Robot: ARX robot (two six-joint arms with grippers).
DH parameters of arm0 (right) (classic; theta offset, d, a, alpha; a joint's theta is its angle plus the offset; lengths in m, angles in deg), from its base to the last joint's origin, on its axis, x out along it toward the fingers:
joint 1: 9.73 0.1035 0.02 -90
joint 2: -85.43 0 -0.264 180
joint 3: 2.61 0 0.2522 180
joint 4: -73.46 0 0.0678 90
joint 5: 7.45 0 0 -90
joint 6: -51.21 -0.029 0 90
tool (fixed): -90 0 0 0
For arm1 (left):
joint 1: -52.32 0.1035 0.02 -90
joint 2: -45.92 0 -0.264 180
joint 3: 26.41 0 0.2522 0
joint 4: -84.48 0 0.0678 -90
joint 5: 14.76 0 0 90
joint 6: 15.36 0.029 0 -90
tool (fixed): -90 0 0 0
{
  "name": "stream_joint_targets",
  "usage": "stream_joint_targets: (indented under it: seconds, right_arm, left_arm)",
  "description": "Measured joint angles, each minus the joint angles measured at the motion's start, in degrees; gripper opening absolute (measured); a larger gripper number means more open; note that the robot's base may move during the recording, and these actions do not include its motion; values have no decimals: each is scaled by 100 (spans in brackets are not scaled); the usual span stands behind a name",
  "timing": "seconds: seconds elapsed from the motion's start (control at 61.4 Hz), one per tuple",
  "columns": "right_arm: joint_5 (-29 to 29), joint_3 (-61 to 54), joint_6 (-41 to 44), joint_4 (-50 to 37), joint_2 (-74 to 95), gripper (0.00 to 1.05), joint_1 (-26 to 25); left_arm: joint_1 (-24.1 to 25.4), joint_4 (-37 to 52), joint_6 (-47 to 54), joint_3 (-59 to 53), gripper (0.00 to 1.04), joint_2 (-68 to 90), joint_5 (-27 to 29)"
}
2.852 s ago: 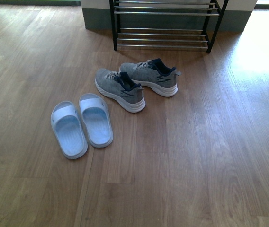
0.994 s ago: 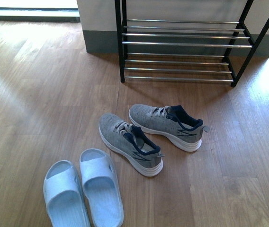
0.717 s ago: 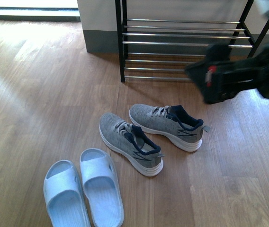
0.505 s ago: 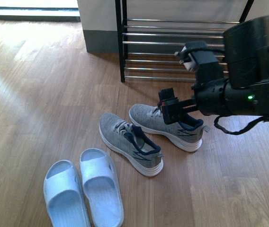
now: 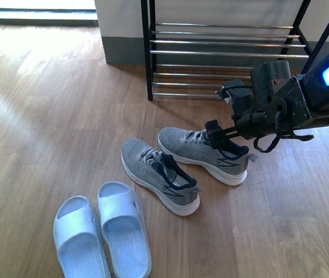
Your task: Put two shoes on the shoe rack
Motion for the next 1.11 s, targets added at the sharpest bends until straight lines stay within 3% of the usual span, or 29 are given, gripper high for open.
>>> stream_joint_targets:
  seconds: [0.456,0.847,1.108]
  right_arm:
    - [-66,702,505,417,570,96,-479]
    - [-24,918,901,474,933,96,-490]
    - [22,990,907,461,1038,57,-356]
  left_arm:
    - [0,0,0,0,95,0,0]
    - [0,0,0,0,95,0,0]
    - [0,0,0,0,95,0,-2]
